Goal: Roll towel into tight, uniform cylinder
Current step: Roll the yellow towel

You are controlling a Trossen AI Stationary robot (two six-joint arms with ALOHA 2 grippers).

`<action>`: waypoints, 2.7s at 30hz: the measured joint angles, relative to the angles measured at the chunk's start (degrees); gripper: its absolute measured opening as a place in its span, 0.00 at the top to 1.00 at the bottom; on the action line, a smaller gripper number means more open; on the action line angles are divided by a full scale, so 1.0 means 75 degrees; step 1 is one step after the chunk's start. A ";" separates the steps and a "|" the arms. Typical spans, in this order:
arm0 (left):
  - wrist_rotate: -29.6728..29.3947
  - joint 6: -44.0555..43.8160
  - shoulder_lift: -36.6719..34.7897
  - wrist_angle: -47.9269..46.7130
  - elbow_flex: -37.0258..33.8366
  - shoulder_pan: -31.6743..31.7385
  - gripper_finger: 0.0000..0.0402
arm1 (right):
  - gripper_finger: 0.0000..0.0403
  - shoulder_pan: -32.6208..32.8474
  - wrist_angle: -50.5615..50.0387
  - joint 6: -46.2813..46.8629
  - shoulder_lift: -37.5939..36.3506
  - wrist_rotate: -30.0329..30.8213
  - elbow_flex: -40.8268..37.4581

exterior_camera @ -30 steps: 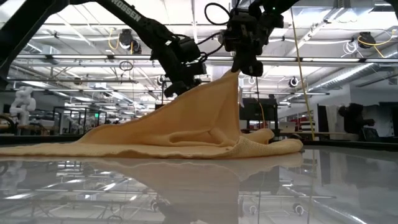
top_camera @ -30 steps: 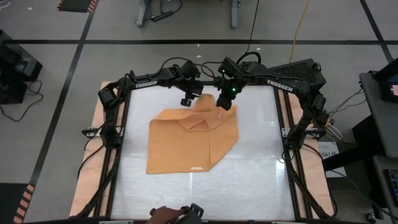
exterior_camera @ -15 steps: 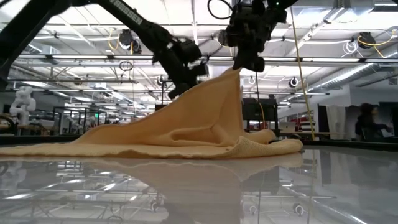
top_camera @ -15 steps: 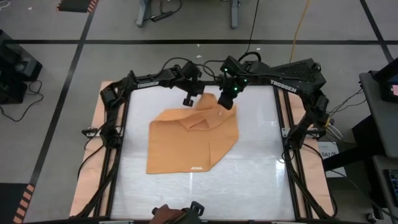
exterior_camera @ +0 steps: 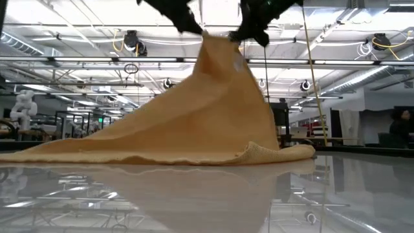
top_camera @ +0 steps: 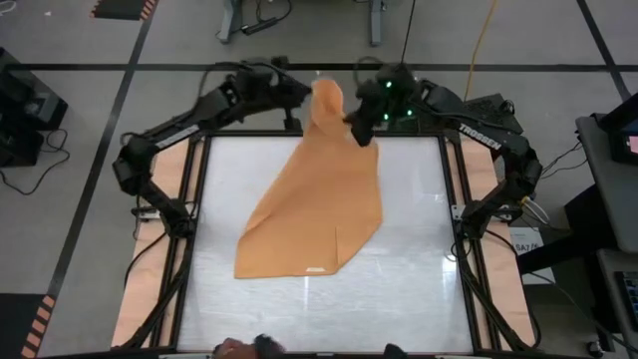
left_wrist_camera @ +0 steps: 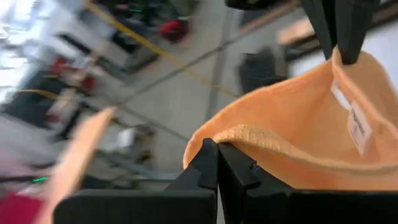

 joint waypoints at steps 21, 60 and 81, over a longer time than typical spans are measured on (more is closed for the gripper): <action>-0.1632 -0.1173 -0.0601 0.0344 0.3775 -0.1655 1.00 | 1.00 -0.0128 0.1988 0.0200 -0.0003 -0.0271 0.3403; -0.4896 -0.5493 -0.0220 -0.3439 0.3849 -0.1119 0.56 | 1.00 0.0243 -0.1650 0.0105 -0.0099 -0.2905 0.3670; 0.4570 -1.1811 0.2189 0.0438 0.3963 0.2234 0.54 | 1.00 0.0530 -0.0540 0.0998 0.0365 -0.2109 0.3670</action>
